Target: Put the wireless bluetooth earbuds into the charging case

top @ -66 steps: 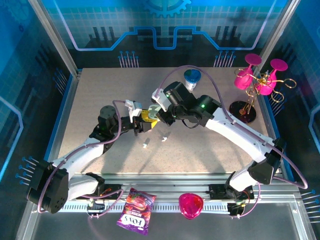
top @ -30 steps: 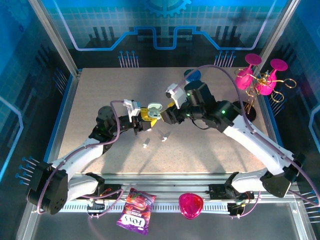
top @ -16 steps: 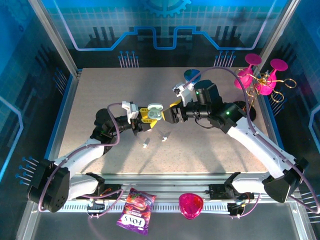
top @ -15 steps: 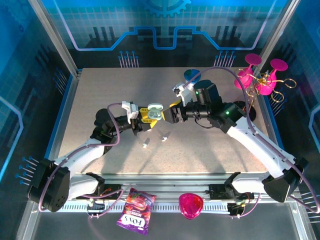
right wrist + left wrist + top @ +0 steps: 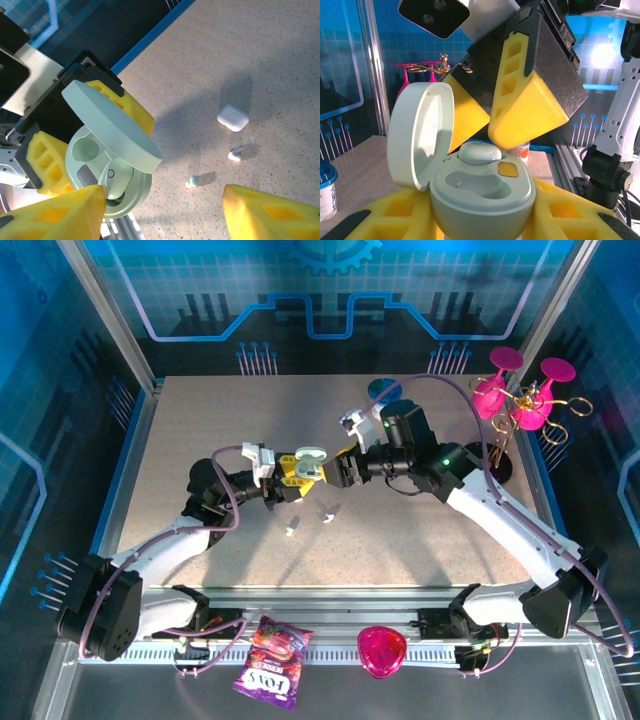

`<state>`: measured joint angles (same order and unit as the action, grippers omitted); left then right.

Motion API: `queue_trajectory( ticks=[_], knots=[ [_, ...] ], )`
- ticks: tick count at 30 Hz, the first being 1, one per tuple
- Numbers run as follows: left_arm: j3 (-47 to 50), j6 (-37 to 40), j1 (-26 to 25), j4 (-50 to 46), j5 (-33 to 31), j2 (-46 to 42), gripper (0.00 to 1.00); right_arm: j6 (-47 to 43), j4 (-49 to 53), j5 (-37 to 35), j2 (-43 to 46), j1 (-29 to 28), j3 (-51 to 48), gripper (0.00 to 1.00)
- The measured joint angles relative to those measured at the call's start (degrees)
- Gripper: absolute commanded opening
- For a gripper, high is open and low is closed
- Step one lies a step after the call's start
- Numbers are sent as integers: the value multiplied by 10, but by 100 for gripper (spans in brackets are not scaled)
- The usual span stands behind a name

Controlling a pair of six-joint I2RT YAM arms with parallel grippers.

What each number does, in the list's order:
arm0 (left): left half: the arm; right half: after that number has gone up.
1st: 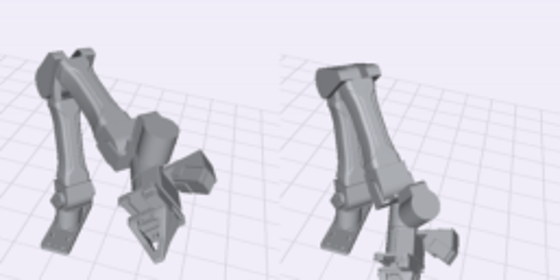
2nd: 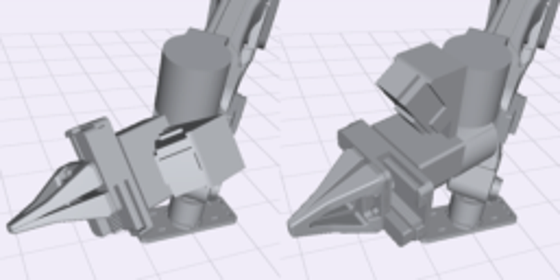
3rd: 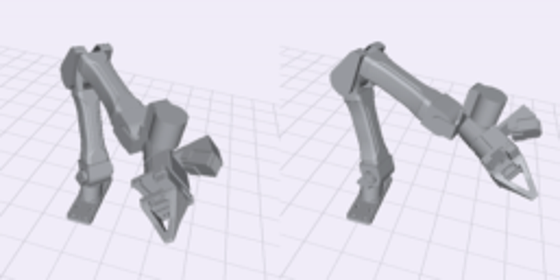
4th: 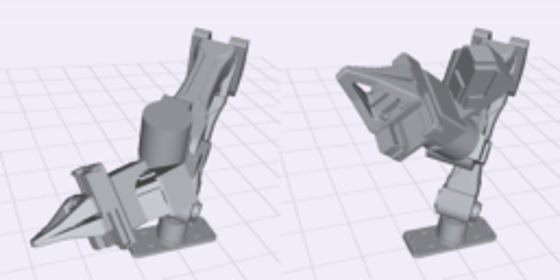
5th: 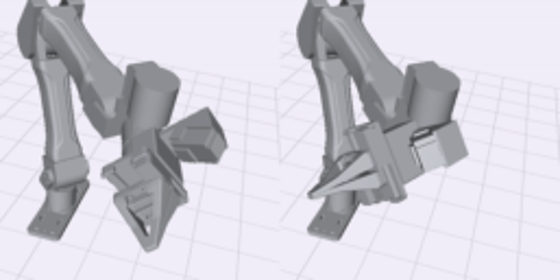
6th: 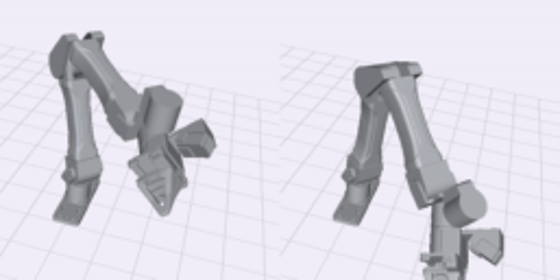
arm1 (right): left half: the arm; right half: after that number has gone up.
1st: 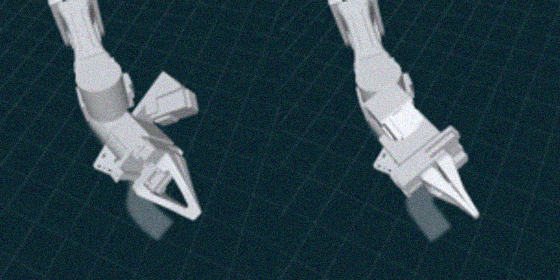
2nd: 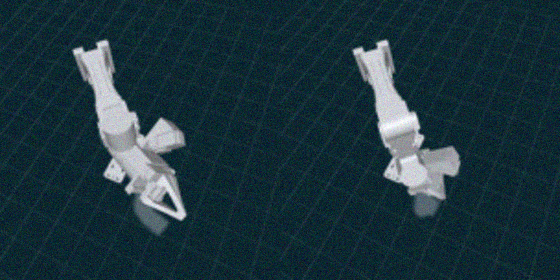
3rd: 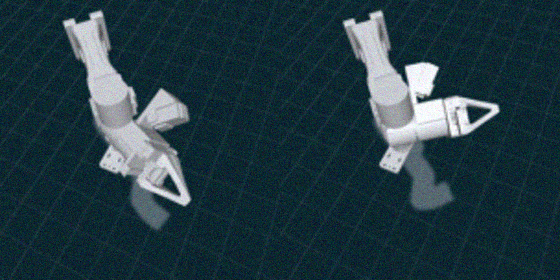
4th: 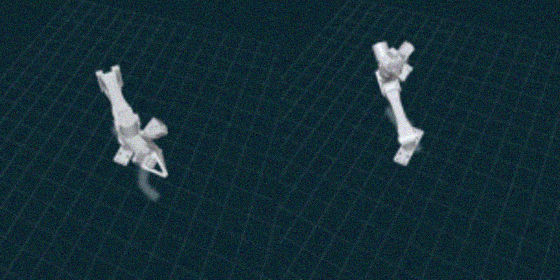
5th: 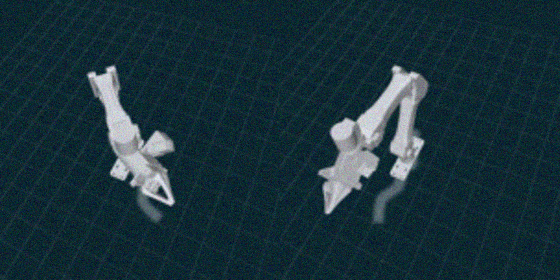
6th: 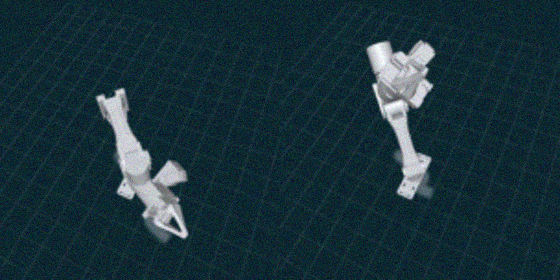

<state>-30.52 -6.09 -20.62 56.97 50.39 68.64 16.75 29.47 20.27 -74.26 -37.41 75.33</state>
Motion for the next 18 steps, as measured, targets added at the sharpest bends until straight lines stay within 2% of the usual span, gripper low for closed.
queue_trajectory(
  ticks=[3, 10, 13, 18],
  knots=[
    [5, 0, 0, 17, 1, 0, 26, 13, -31, 14, 36, 10, -39, 63],
    [7, 0, 0, 26, 1, 0, 26, 69, -103, 23, 105, 75, -134, 63],
    [7, 0, 0, 28, 1, 0, 26, 92, -124, 18, 93, 78, -169, 63],
    [7, -3, 0, 34, 0, 0, 26, 149, -176, 10, 20, 75, -230, 62]
  ],
)
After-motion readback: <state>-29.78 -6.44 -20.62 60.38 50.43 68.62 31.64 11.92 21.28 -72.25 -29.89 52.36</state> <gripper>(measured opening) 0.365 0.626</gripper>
